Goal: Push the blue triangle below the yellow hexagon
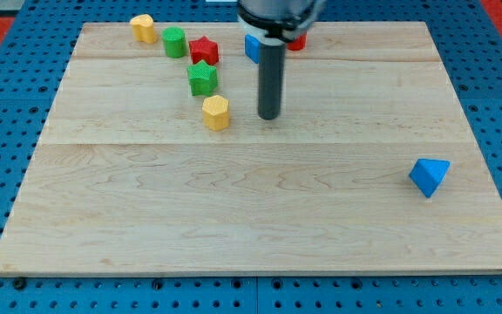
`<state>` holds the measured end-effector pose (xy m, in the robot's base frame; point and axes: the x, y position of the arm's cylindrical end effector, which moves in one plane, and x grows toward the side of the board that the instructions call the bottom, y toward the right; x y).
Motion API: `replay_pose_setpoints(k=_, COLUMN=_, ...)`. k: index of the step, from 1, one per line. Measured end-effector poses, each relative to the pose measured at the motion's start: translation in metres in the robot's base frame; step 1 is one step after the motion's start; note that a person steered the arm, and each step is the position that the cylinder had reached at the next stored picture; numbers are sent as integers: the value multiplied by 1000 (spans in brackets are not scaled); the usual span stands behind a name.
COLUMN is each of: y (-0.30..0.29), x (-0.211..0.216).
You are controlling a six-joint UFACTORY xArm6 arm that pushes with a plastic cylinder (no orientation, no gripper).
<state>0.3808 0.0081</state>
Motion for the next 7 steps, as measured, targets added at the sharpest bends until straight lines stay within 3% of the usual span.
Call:
replay_pose_setpoints(k=3, y=-53, x=10)
replay_pose_setpoints(k=5, y=195, x=17)
replay_pose_setpoints(k=6, y=268, x=78)
replay_pose_setpoints(k=7, y=244, x=133)
